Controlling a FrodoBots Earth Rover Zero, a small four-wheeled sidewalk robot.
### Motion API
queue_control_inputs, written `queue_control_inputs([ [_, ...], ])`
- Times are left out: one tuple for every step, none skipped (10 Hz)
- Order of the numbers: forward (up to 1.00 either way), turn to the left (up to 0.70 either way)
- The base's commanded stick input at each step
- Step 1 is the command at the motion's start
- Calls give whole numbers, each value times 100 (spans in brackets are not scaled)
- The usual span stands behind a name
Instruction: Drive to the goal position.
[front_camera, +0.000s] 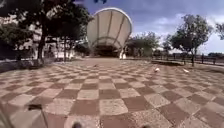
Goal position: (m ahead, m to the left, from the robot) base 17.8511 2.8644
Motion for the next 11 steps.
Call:
queue_control_inputs([
  [70, 0],
  [70, 0],
  [70, 0],
  [70, 0],
  [70, 0],
  [70, 0],
  [70, 0],
  [70, 0],
  [70, 0],
  [70, 0],
  [70, 0],
])
